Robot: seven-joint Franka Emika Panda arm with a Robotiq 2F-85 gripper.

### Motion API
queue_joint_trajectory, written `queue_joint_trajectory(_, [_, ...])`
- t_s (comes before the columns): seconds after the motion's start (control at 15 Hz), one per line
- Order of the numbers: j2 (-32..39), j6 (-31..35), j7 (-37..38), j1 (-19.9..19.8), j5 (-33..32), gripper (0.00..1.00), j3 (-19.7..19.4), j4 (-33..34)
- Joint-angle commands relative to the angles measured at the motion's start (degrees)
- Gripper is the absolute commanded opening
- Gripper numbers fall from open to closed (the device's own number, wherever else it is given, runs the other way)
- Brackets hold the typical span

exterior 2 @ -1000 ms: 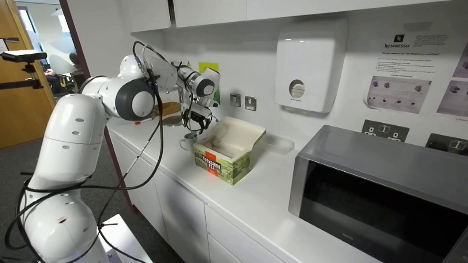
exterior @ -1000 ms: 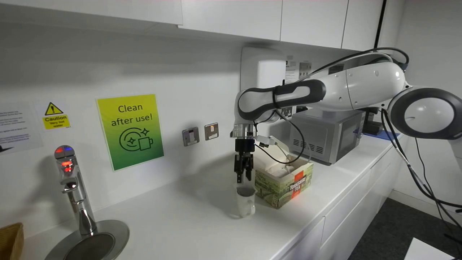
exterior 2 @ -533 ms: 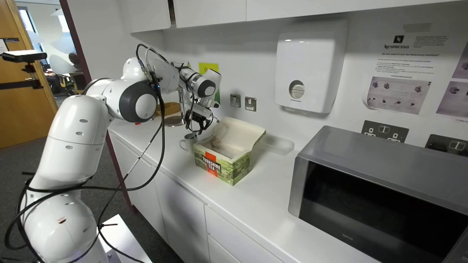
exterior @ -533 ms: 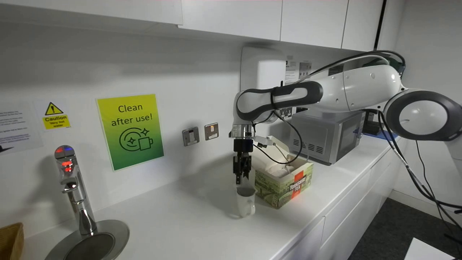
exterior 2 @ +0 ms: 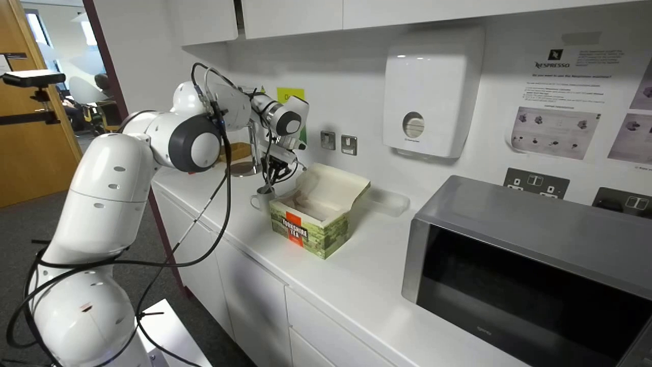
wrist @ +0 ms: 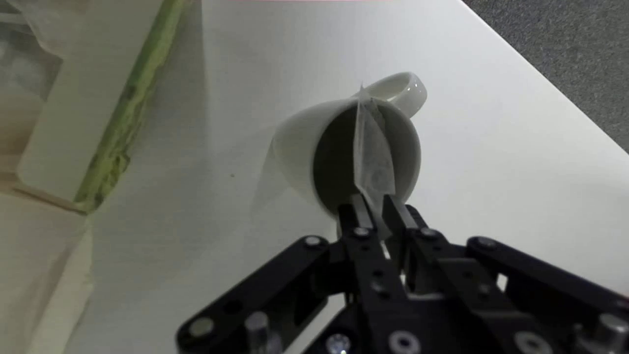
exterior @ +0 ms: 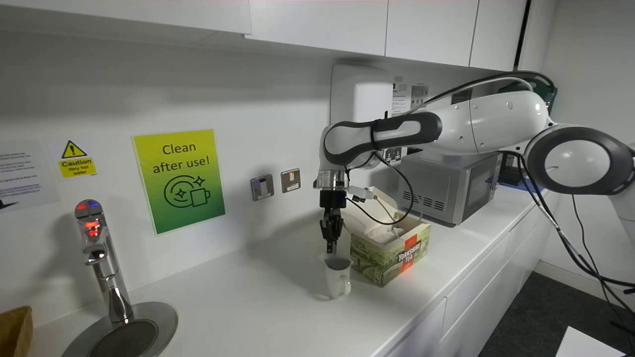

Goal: Pick up the tea bag from the white mug and put it in the green box

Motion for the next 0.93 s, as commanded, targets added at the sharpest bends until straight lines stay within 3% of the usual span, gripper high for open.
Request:
queue_joint_trajectory(0.0, [0.9,-3.46,-0.85,-0.72,0.07,0.0,0.5,3.02])
queue_joint_trajectory(0.33, [-2.24,-2.01,-0.4,-0.04,-1.12,0.0,0.29,0.35])
queue_joint_trajectory(0.87, [-14.68,0.27,0.15,2.42,-5.97,0.0,0.73,-6.67])
